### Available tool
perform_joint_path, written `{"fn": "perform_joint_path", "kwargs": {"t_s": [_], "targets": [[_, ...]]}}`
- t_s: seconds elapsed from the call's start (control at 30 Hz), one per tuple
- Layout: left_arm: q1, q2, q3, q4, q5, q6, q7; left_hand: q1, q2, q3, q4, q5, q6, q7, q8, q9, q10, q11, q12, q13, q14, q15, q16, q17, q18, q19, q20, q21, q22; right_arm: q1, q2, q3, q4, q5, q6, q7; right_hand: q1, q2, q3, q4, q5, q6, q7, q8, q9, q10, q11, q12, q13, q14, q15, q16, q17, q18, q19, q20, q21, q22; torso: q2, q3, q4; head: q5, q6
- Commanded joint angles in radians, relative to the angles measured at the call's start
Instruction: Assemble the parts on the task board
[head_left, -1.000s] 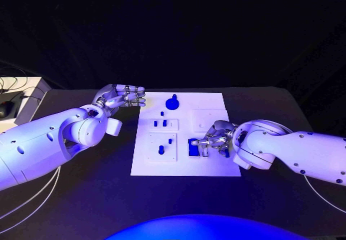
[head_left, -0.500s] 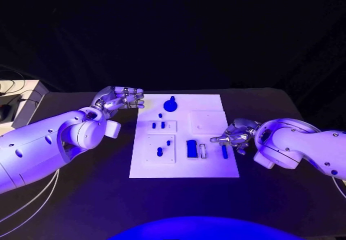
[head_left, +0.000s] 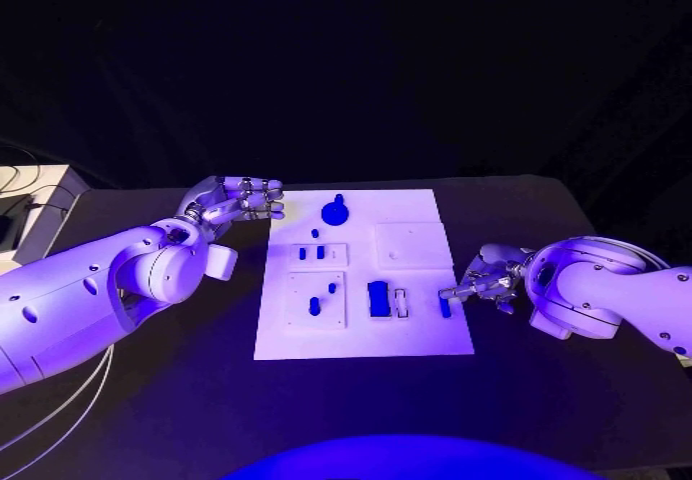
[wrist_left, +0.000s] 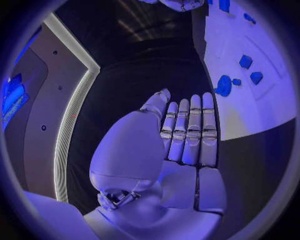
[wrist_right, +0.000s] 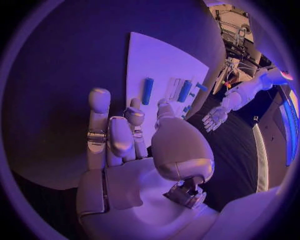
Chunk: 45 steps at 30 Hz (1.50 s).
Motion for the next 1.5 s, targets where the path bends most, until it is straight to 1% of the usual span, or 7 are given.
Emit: {"fn": "perform_joint_path", "kwargs": {"t_s": [0.03,0.73,0.87,0.9,1.1,1.2,1.5], "targets": [[0.000,0.002,0.001,0.001,0.006,0.007,0.017,0.004,-0.006,-0.001,0.006,0.004,-0.001,0.004,-0.005,0.000,0.000,0.002,-0.006,-0.001,-0.001,-0.001,0.000,0.001,-0.013,0.005,0.000,-0.003,-0.001,-0.008,0.006,-0.001,0.007,-0.074,0.029,-0.018,0.005,0.010,-0.001,-0.004,-0.004,0.005,0.000,-0.003,-0.001,0.008,0.000,0.003,0.002,0.006,0.000,0.006,0.003,-0.007,0.006,-0.005,0.007,0.048,0.001,-0.0005,0.0016,0.000,-0.003],[0.000,-0.003,0.001,0.002,0.007,0.006,0.008,0.005,-0.005,-0.002,0.008,0.004,-0.002,0.005,-0.005,0.000,-0.001,0.002,-0.006,-0.001,-0.001,-0.001,0.000,0.001,-0.014,0.005,-0.001,-0.002,-0.004,-0.035,0.067,-0.004,-0.016,-0.073,0.011,-0.041,0.051,0.057,0.013,-0.052,0.207,0.003,-0.003,0.003,0.009,0.009,-0.003,0.004,0.005,0.007,-0.002,0.004,0.006,-0.008,0.006,-0.007,0.013,0.048,0.000,-0.0007,0.0022,0.002,-0.017],[0.000,-0.004,0.001,0.002,0.007,0.006,0.006,0.005,-0.005,-0.002,0.008,0.004,-0.002,0.005,-0.005,0.000,-0.001,0.003,-0.006,-0.001,-0.001,-0.001,0.000,0.001,-0.014,0.005,-0.001,-0.002,-0.004,-0.037,0.074,-0.005,-0.025,-0.091,0.024,-0.046,0.076,0.065,0.038,-0.079,0.177,0.001,-0.005,0.003,0.010,0.008,-0.004,0.002,0.006,0.006,-0.003,0.003,0.006,-0.009,0.005,-0.008,0.012,0.048,0.000,-0.0015,0.0019,0.003,-0.019],[0.000,-0.004,0.001,0.002,0.007,0.006,0.006,0.005,-0.005,-0.002,0.008,0.004,-0.002,0.005,-0.005,0.000,-0.001,0.003,-0.006,-0.001,-0.001,-0.001,0.000,0.001,-0.014,0.005,-0.001,-0.002,-0.004,-0.038,0.075,-0.005,-0.027,-0.096,0.028,-0.047,0.081,0.058,0.071,-0.085,0.140,-0.001,-0.006,0.001,0.008,0.007,-0.006,0.001,0.006,0.007,-0.003,0.003,0.007,-0.010,0.004,-0.009,0.011,0.048,0.000,-0.0014,0.0016,0.004,-0.020],[0.000,-0.005,0.001,0.002,0.007,0.006,0.004,0.005,-0.005,-0.002,0.008,0.004,-0.002,0.005,-0.005,0.000,-0.001,0.003,-0.006,-0.001,-0.001,-0.001,0.000,0.001,-0.014,0.005,-0.001,-0.002,-0.004,-0.045,0.084,-0.006,-0.038,-0.118,0.040,-0.052,0.075,0.029,0.195,-0.117,0.144,-0.001,-0.007,0.001,0.007,0.005,-0.006,-0.001,0.007,0.007,-0.005,0.001,0.009,-0.011,0.003,-0.010,0.010,0.048,0.000,-0.0012,0.0010,0.004,-0.020],[0.000,-0.005,0.001,0.003,0.007,0.007,0.003,0.005,-0.005,-0.002,0.008,0.004,-0.002,0.005,-0.005,0.000,-0.001,0.003,-0.006,-0.001,-0.001,-0.001,0.000,0.001,-0.014,0.005,-0.001,-0.002,-0.004,-0.049,0.089,-0.007,-0.042,-0.125,0.048,-0.052,0.088,0.020,0.266,-0.143,0.081,-0.004,-0.009,-0.003,0.003,0.003,-0.005,-0.002,0.007,0.007,-0.006,0.000,0.010,-0.013,0.003,-0.011,0.011,0.048,-0.001,-0.0011,0.0014,0.004,-0.021],[0.000,-0.007,0.001,0.004,0.007,0.005,-0.001,0.005,-0.004,-0.001,0.009,0.003,-0.003,0.006,-0.005,0.000,-0.002,0.003,-0.006,-0.001,-0.002,-0.001,0.000,0.001,-0.014,0.005,-0.001,-0.002,-0.006,-0.059,0.099,-0.009,-0.045,-0.141,0.081,-0.049,0.104,-0.021,0.377,-0.201,0.091,-0.007,-0.007,-0.001,0.002,-0.005,-0.007,-0.009,0.003,0.006,-0.005,-0.003,0.013,-0.013,0.000,-0.011,0.007,0.048,0.000,-0.0020,0.0015,0.004,-0.024]]}}
